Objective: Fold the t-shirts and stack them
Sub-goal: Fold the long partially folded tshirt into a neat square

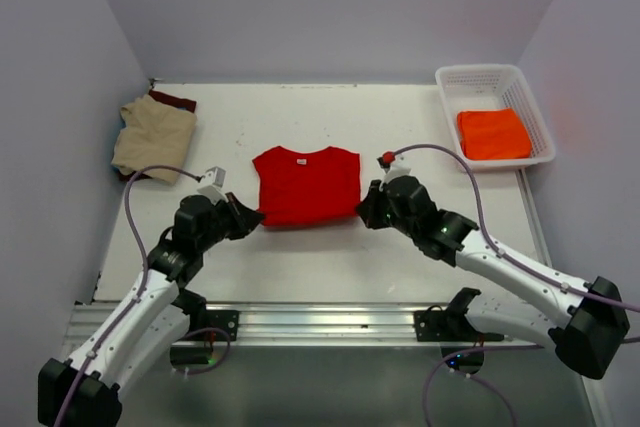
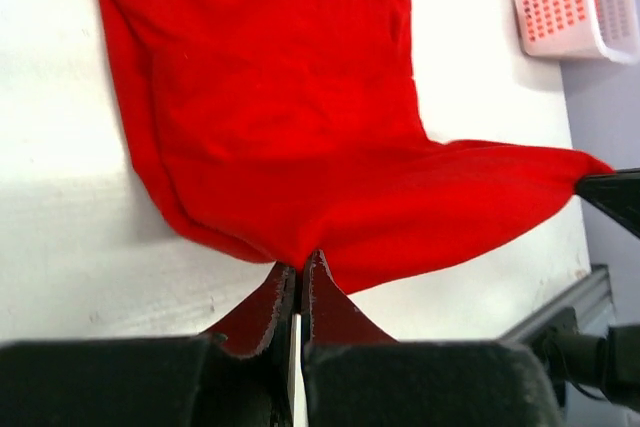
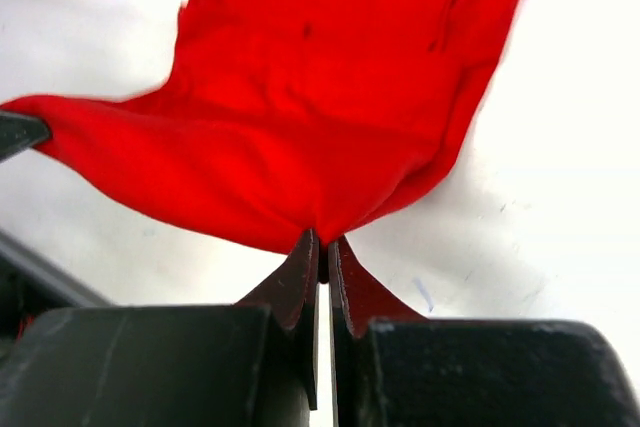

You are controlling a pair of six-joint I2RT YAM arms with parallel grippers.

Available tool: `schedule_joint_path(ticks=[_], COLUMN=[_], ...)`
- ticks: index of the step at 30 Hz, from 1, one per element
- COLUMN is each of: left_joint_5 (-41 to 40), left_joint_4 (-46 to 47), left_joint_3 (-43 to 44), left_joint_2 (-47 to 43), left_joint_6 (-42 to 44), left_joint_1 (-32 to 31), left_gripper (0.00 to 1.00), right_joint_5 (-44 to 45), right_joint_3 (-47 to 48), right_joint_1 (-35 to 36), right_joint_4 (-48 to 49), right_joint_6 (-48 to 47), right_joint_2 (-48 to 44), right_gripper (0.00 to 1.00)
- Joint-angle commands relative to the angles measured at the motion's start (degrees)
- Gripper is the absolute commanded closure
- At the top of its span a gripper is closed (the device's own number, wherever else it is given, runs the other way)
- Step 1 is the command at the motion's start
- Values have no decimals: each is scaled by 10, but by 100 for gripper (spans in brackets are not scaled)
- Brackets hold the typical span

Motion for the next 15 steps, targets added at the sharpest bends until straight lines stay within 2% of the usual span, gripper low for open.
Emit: schedule_joint_path(ticks=[1,5,8,15], left_joint_5=[-79,-111,-123,-117], left_joint_4=[98,200,263,314], left_joint_3=[36,48,66,148], left_joint_2=[71,155,215,331], left_joint_6=[45,64,77,88], left_joint_1=[2,9,24,46], left_gripper=[100,100,100,100], right_joint_5=[73,57,61,57], right_joint_3=[63,108,135,230], right_joint_1=[-37,-88,-96,-116], right_joint_4=[2,50,70,100], right_joint_6=[-47,-60,-74,-87], right_joint_2=[57,136,196,295], right_gripper=[100,100,100,100])
